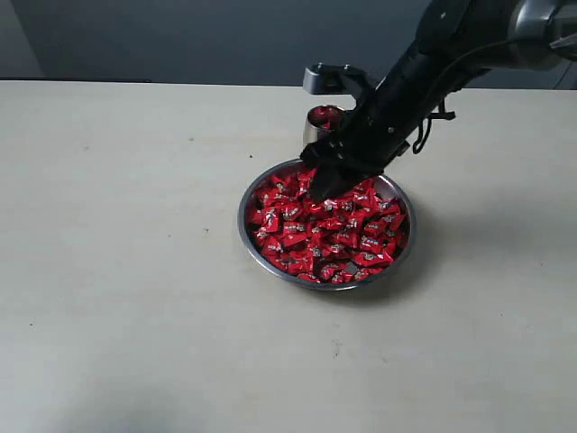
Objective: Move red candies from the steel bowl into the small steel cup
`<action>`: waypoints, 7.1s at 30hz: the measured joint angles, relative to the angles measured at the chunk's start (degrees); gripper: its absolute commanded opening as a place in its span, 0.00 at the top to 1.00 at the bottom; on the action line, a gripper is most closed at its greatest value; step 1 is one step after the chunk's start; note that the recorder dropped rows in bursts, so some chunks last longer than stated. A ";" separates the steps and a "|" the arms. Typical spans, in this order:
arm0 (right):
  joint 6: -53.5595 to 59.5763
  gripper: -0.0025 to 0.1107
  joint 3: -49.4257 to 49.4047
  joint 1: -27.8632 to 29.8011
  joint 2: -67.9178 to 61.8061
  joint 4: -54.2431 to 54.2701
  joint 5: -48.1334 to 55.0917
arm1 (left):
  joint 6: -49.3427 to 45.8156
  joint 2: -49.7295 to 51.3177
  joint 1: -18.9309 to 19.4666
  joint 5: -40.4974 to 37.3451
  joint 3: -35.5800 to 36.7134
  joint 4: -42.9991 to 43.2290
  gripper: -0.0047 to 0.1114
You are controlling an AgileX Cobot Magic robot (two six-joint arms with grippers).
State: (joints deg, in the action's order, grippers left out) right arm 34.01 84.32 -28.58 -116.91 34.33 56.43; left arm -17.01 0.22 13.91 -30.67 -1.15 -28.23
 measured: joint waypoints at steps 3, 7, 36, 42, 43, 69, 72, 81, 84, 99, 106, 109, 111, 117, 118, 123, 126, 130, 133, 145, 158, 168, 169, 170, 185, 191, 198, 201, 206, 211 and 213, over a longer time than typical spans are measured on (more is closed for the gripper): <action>0.44 0.71 -0.06 -0.98 -1.06 -0.12 -4.57 | 0.00 0.00 0.00 0.00 0.00 0.00 0.96; 0.58 0.71 -0.06 -1.22 -2.89 -1.42 -8.96 | 0.00 0.00 0.00 0.00 0.00 0.00 0.96; 0.70 0.98 5.73 6.90 3.54 2.02 -12.96 | 0.00 0.00 0.00 0.00 0.00 0.00 0.96; 0.70 0.98 13.84 8.27 -4.48 3.80 -12.96 | 0.00 0.00 0.00 0.00 0.00 0.00 0.96; 0.70 0.98 16.95 8.27 -7.68 3.94 -12.96 | 0.00 0.00 0.00 0.00 0.00 0.00 0.96; 0.04 0.58 27.81 8.27 -9.70 3.35 6.26 | 0.00 0.00 0.00 0.00 0.00 0.00 0.96; -0.17 0.58 22.61 8.27 -7.89 3.35 7.76 | 0.00 0.00 0.00 0.00 0.00 0.00 0.96; 5.78 0.58 -1.64 7.24 2.75 6.12 -1.54 | 0.00 0.00 0.00 0.00 0.00 0.00 0.96; 7.46 0.58 -5.61 5.14 4.11 6.26 -4.02 | 0.00 0.00 0.00 0.00 0.00 0.00 0.96; 4.16 0.98 -7.08 -0.68 -3.13 -4.67 -11.71 | 0.00 0.00 0.00 0.00 0.00 0.00 0.96; 3.64 0.98 -7.08 -0.68 -1.32 -4.45 -11.60 | 0.00 0.00 0.00 0.00 0.00 0.00 0.96; 3.64 0.98 -7.08 -0.68 2.02 -5.17 -12.41 | 0.00 0.00 0.00 0.00 0.00 0.00 0.96; 3.64 0.98 -7.08 -0.68 4.39 -6.08 -13.85 | 0.00 0.00 0.00 0.00 0.00 0.00 0.96; 2.23 0.98 -2.35 -0.02 7.42 -8.77 -17.83 | 0.00 0.00 0.00 0.00 0.00 0.00 0.96; 1.66 0.98 -0.95 0.50 7.11 -9.20 -18.39 | 0.00 0.00 0.00 0.00 0.00 0.00 0.96; 0.24 0.98 6.95 3.22 2.57 -9.67 -19.24 | 0.00 0.00 0.00 0.00 0.00 0.00 0.96; -0.34 0.98 12.01 4.09 -1.89 -9.67 -19.11 | 0.00 0.00 0.00 0.00 0.00 0.00 0.96; -0.76 0.93 17.20 4.32 -7.57 -9.67 -17.99 | 0.00 0.00 0.00 0.00 0.00 0.00 0.96; -0.84 0.74 20.09 4.32 -11.52 -9.67 -16.40 | 0.00 0.00 0.00 0.00 0.00 0.00 0.96; -5.36 0.98 22.31 4.32 -4.65 -10.47 -1.90 | 0.00 0.00 0.00 0.00 0.00 0.00 0.96; -6.68 0.98 -10.96 4.32 22.26 -10.26 -8.11 | 0.00 0.00 0.00 0.00 0.00 0.00 0.96; -6.81 0.98 -22.34 4.32 33.77 -9.68 -11.54 | 0.00 0.00 0.00 0.00 0.00 0.00 0.96; -6.81 0.98 -23.02 4.32 34.58 -9.57 -11.52 | 0.00 0.00 0.00 0.00 0.00 0.00 0.96; -6.81 0.98 -23.65 4.32 35.33 -9.39 -11.56 | 0.00 0.00 0.00 0.00 0.00 0.00 0.96; -6.81 0.98 -29.31 4.32 41.54 -6.20 -12.44 | 0.00 0.00 0.00 0.00 0.00 0.00 0.96; -6.81 0.98 -31.07 4.32 42.11 -5.43 -12.44 | 0.00 0.00 0.00 0.00 0.00 0.00 0.96; -6.81 0.98 -31.20 4.32 42.16 -5.09 -12.56 | 0.00 0.00 0.00 0.00 0.00 0.00 0.96; -6.81 0.98 -31.20 4.32 42.16 -5.09 -12.87 | 0.00 0.00 0.00 0.00 0.00 0.00 0.96; -6.67 0.98 -31.20 4.32 41.78 -4.85 -13.52 | 0.00 0.00 0.00 0.00 0.00 0.00 0.96; -5.84 0.98 -31.20 4.32 39.17 -4.27 -14.54 | 0.00 0.00 0.00 0.00 0.00 0.00 0.96; -5.75 0.97 -31.20 4.32 37.40 -4.27 -15.47 | 0.00 0.00 0.00 0.00 0.00 0.00 0.96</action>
State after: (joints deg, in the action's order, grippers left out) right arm 28.26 53.12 -24.26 -79.51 30.06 40.96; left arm -17.01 0.22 13.91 -30.67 -1.15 -28.23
